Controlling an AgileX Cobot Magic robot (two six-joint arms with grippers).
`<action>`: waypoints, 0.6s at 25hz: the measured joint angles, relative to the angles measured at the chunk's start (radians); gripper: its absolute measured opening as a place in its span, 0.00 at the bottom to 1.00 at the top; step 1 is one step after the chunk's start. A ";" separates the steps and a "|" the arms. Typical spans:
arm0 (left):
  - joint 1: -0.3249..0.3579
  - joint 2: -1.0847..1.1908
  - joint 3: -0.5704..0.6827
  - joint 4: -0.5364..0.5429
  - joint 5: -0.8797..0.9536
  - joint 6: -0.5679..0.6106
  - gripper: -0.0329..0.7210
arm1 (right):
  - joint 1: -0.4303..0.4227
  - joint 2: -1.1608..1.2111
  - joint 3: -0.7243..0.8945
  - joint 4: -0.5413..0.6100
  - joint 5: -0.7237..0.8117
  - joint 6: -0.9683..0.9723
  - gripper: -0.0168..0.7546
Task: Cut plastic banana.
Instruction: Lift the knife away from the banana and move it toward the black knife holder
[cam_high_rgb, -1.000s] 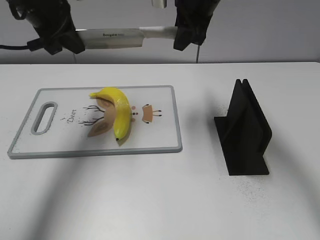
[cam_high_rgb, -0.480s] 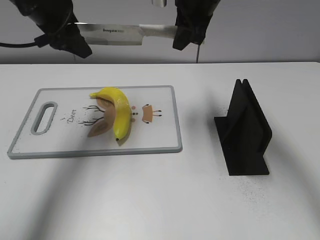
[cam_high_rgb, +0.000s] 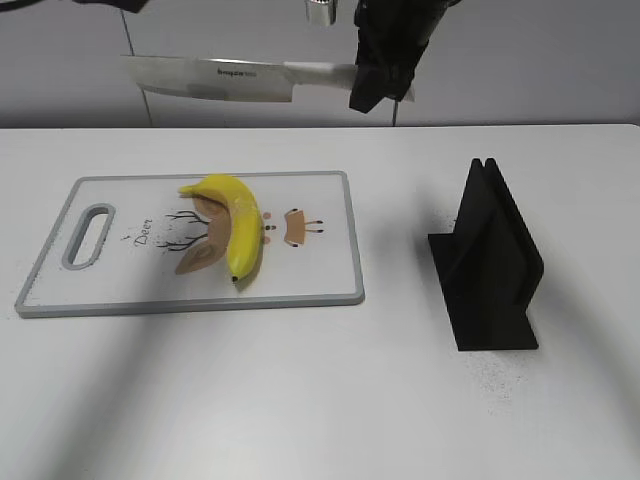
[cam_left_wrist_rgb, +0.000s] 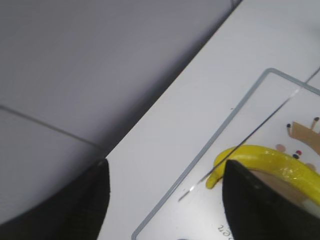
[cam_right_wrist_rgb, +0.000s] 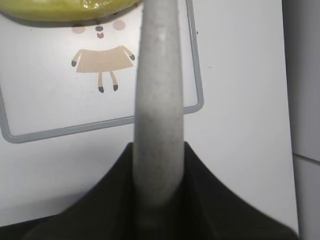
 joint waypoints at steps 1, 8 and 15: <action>0.011 -0.015 0.000 0.046 0.004 -0.083 0.94 | 0.000 -0.002 0.000 0.000 0.000 0.046 0.23; 0.091 -0.062 0.000 0.206 0.180 -0.484 0.92 | 0.000 -0.068 0.000 -0.082 0.001 0.531 0.23; 0.187 -0.065 0.001 0.241 0.407 -0.640 0.89 | 0.000 -0.175 0.030 -0.149 0.002 0.867 0.23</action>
